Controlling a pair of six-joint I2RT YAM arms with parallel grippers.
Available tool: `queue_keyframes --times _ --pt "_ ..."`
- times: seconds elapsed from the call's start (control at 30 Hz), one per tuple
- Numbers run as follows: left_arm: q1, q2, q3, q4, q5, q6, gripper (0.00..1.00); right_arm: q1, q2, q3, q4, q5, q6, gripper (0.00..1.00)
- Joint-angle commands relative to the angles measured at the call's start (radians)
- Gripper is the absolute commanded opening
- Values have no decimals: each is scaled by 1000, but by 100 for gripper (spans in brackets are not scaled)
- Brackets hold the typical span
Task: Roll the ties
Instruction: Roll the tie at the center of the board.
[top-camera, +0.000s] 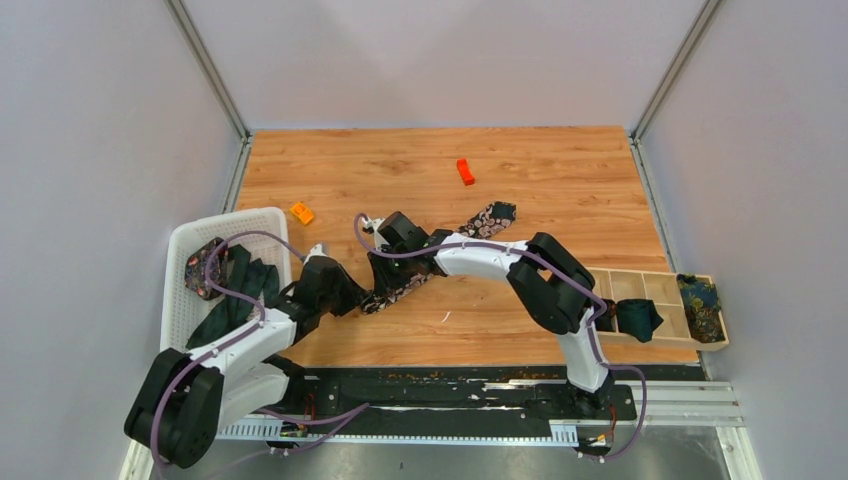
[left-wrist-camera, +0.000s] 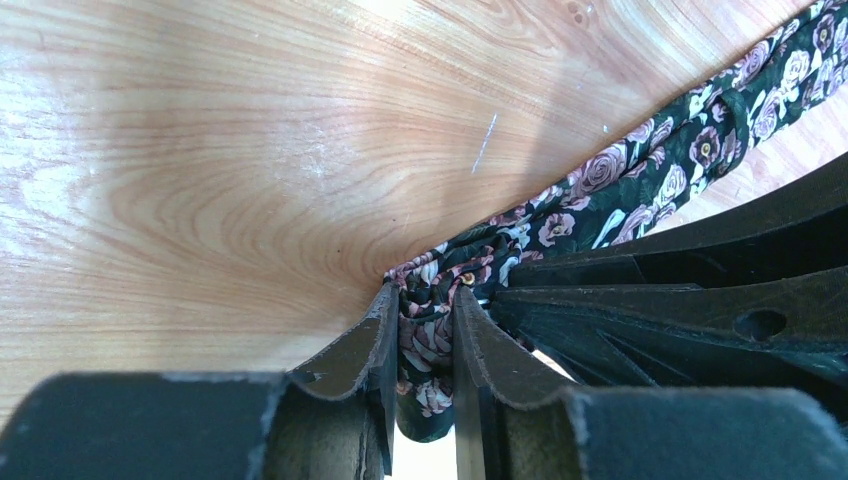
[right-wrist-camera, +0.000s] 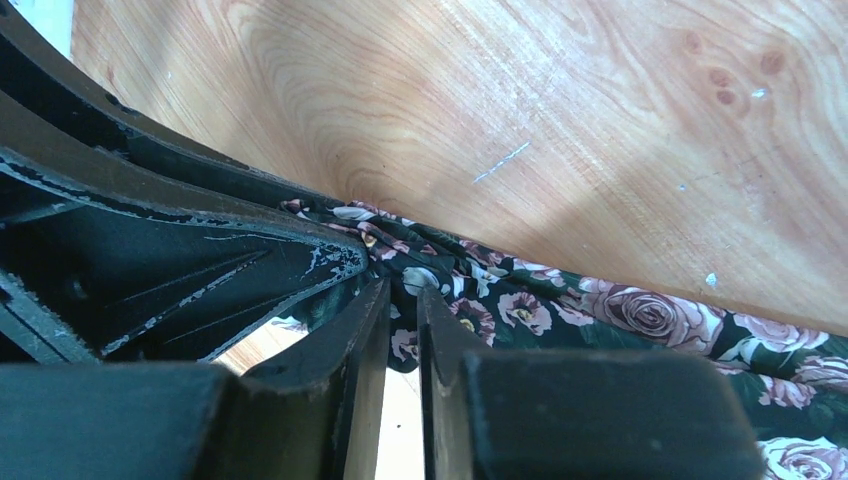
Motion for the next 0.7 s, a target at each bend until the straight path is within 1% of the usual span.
queue_keyframes --times 0.0,0.03,0.13,0.23,0.43,0.67 --pt "-3 14 40 -95 -19 60 12 2 -58 29 -58 20 -7 20" --pt "-4 10 48 -119 -21 68 11 2 -64 37 -64 23 -7 22" --pt "-3 -12 66 -177 -36 90 8 3 -83 59 -85 22 -7 26" --pt "-3 -44 72 -221 -54 104 8 8 -97 66 -89 15 0 27" --pt "-3 -111 78 -291 -75 120 7 28 -90 73 -87 14 25 24" --pt "-3 -150 80 -324 -66 124 7 60 -40 89 -74 16 48 20"
